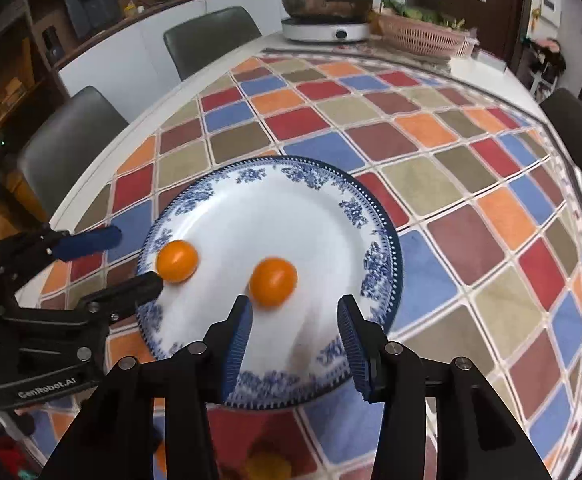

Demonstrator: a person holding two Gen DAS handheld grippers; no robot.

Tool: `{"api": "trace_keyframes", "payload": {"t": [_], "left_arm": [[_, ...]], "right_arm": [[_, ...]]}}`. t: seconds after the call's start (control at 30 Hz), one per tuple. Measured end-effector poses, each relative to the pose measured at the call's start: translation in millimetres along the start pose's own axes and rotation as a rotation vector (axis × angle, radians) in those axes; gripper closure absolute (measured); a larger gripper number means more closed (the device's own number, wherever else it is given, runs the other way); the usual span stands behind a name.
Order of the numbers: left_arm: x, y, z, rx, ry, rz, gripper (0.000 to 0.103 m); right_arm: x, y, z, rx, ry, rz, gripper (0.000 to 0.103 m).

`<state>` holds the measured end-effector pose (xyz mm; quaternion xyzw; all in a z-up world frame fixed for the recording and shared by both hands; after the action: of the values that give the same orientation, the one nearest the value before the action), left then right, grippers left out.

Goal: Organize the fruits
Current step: 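Carry both tangerines onto the blue-and-white plate and open both grippers, then withdraw both tools from the plate back toward the remaining fruit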

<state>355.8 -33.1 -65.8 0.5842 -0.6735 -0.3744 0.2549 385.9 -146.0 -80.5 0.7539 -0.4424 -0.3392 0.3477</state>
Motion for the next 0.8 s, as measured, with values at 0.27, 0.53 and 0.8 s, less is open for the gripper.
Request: {"api": "trace_keyframes", "payload": {"t": [0.27,0.53,0.8], "left_arm": [[2,55,21,0.066,0.013,0.003,0.028],[-3,105,39,0.122,0.038,-0.032,0.019],[-3,135,69,0.154,0.059,-0.066,0.017]], "right_arm": [[-22,52,21,0.094,0.011,0.020,0.040],[-50,90,45,0.152,0.039,0.030,0.037],[-68,110,76,0.167,0.020,0.012,0.035]]}}
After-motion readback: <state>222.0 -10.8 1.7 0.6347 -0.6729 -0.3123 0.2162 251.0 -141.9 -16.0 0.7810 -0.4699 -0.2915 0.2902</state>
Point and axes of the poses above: each gripper's, at about its wrist camera, not at the fingertips, and y roughly against the way its jaws point, x to its right, z to its underside, the point moved 6 cm from there along -y, roughly the way its jaws point, and after that the axes turned 8 degrees about -z, right-handed, at the moved point
